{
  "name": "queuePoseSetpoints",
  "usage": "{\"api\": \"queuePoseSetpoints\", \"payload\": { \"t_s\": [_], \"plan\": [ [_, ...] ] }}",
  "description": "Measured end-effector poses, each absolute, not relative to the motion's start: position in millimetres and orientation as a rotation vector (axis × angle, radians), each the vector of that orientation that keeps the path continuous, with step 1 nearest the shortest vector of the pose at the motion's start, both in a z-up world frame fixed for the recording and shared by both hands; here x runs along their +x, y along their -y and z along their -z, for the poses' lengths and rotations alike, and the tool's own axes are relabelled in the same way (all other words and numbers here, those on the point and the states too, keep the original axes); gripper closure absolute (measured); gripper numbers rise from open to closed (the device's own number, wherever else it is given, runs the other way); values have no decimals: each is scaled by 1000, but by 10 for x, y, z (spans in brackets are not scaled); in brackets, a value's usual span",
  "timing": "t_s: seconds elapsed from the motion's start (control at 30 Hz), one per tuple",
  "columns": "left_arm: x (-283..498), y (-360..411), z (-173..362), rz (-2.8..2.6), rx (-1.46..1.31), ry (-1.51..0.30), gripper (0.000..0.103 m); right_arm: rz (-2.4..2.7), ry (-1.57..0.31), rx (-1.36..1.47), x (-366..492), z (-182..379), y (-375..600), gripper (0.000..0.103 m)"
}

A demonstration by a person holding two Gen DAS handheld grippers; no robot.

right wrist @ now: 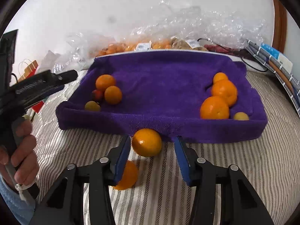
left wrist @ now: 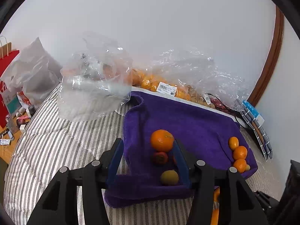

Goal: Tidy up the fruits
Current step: 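Grasp an orange on the bedspread with the right gripper, then grasp another orange with the left gripper while the right gripper lifts its orange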

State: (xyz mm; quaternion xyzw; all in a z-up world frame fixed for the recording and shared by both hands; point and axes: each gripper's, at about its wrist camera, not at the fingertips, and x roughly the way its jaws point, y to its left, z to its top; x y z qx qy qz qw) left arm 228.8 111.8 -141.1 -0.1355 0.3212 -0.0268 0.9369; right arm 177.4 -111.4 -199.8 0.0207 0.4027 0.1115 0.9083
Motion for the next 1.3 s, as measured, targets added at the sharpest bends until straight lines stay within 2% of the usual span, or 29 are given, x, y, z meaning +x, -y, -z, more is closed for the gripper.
{"api": "queuePoseSetpoints", "payload": {
  "t_s": [0.2,0.23,0.27,0.6,0.83,1.07,1.3],
  "plan": [
    [2299,-1115,1419,56,-281,-662,51,-250,-882,59,1893,2083,1069,57],
    [2303,-1119,1425,54,-281,-665,51,-254,-883,60,1903,2086,1063,59],
    [2307,-1124,1433,53,-283,-668,51,-256,-883,60,1903,2084,1067,68],
    [2225,-1050,1444,95,-257,-649,51,-208,-790,125,1592,1862,1604,68],
    [1997,-671,1397,268,-162,-630,51,-66,-762,93,1284,1901,2237,68],
    [1682,-184,1505,477,-37,-698,51,-56,-757,165,1186,2017,2542,68],
    [1720,74,1718,534,17,-815,51,-100,-742,188,1168,2027,2561,68]
  ]
}}
